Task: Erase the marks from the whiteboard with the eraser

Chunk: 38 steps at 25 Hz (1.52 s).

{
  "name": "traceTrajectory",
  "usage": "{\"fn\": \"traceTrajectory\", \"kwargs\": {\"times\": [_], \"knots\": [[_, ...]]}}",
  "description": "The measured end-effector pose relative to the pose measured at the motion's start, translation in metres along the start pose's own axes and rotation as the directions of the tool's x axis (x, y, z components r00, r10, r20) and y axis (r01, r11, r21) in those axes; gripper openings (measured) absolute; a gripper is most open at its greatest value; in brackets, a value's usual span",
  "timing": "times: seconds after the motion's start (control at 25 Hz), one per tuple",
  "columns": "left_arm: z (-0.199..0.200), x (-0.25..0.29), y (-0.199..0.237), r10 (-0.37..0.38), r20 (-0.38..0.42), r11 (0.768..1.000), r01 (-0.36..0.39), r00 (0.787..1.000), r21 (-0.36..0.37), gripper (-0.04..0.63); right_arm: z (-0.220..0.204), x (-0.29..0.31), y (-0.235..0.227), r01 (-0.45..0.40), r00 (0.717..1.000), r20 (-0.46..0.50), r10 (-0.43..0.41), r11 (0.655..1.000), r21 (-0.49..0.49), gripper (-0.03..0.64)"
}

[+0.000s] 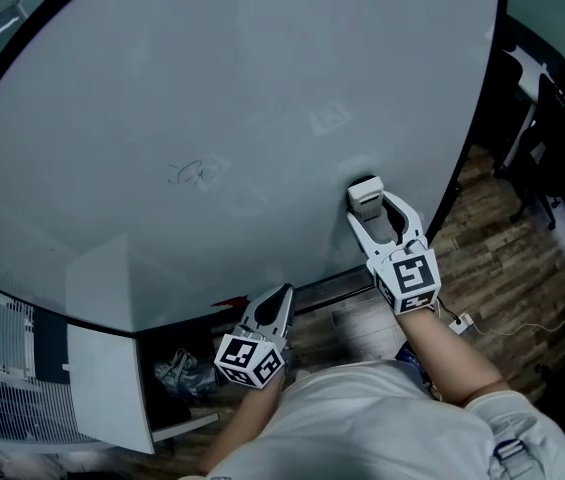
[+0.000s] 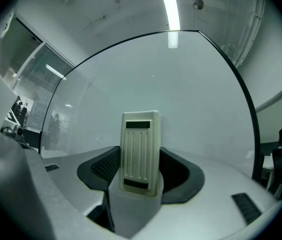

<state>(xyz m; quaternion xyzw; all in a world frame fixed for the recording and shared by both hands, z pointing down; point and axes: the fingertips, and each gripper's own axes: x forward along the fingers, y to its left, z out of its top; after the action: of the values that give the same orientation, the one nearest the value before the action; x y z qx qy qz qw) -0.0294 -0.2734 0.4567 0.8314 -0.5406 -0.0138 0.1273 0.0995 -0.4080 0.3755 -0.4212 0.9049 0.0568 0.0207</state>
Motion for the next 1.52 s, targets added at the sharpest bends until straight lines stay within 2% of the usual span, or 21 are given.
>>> {"fn": "traceTrajectory", "kwargs": {"times": [0.32, 0.52, 0.64, 0.88, 1.28, 1.52], "knots": [[-0.006, -0.003, -0.004, 0.053, 0.012, 0.999, -0.053, 0.998, -0.001, 0.008, -0.004, -0.008, 0.003, -0.045, 0.999, -0.014, 0.046, 0.999, 0.027, 0.245], [-0.004, -0.017, -0.010, 0.039, 0.034, 0.999, -0.039, 0.999, -0.001, 0.008, -0.012, -0.034, 0.031, -0.117, 0.992, -0.049, 0.118, 0.993, 0.017, 0.245], [0.003, -0.033, -0.013, 0.019, 0.049, 1.000, -0.019, 0.999, 0.012, 0.008, -0.016, -0.052, 0.060, -0.153, 0.986, -0.070, 0.154, 0.988, 0.016, 0.245], [0.013, -0.097, -0.010, -0.018, 0.067, 0.999, 0.015, 0.998, 0.046, 0.008, -0.009, -0.086, 0.135, -0.157, 0.985, -0.071, 0.160, 0.987, 0.038, 0.245], [0.009, -0.226, -0.011, -0.029, 0.053, 0.997, 0.025, 0.998, 0.077, 0.008, 0.008, -0.147, 0.257, -0.157, 0.985, -0.060, 0.161, 0.985, 0.076, 0.245], [-0.004, -0.289, -0.021, -0.066, 0.052, 0.994, 0.062, 0.996, 0.086, 0.008, 0.009, -0.189, 0.329, -0.162, 0.984, -0.059, 0.168, 0.983, 0.091, 0.245]]}}
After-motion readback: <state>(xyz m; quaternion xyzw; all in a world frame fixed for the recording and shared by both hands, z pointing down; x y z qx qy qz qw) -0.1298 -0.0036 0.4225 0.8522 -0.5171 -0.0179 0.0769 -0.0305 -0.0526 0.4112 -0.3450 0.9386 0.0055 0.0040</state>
